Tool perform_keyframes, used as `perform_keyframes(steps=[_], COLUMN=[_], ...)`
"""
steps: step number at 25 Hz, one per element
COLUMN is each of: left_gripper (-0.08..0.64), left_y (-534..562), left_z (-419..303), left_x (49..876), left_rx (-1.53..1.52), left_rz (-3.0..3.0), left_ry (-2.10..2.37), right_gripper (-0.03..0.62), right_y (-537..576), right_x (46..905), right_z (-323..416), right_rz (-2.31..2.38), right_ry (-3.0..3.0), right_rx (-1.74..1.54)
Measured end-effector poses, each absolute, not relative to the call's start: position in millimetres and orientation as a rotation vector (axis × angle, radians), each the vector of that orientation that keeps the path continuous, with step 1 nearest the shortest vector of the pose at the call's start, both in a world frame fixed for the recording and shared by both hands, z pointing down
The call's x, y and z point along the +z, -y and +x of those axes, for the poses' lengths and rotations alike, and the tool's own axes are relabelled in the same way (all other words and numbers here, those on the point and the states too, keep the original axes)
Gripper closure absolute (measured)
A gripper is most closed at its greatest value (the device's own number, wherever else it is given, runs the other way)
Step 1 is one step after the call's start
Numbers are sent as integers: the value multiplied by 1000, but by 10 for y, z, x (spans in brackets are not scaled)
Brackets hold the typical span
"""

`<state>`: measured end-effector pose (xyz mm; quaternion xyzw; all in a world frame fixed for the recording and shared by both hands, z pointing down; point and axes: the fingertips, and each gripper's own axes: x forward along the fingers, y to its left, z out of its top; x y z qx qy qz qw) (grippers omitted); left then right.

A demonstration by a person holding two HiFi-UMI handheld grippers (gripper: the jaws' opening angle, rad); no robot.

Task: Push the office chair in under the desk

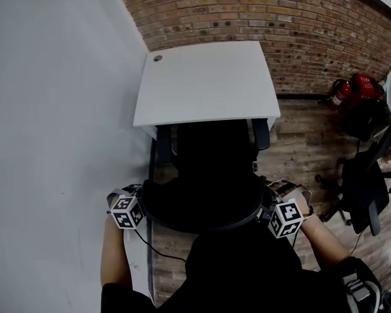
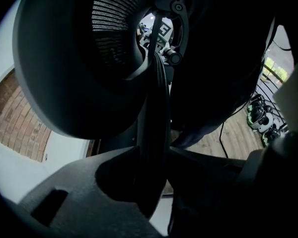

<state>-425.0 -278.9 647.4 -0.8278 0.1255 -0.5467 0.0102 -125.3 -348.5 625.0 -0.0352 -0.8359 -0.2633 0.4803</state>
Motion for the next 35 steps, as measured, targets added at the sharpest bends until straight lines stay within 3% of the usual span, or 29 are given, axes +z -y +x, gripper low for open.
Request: perform_keyframes(steps=[35], left_gripper=[413], left_y=[4154], left_z=[-4890], left_x=[6498], left_rx=[-1642], left_rz=[-2528], left_ry=[-342], right_gripper=[508], right_y=[4547], right_x=[6286], right_z=[-1865], right_rz=[-50], right_ry=[2055], right_rx=[-595])
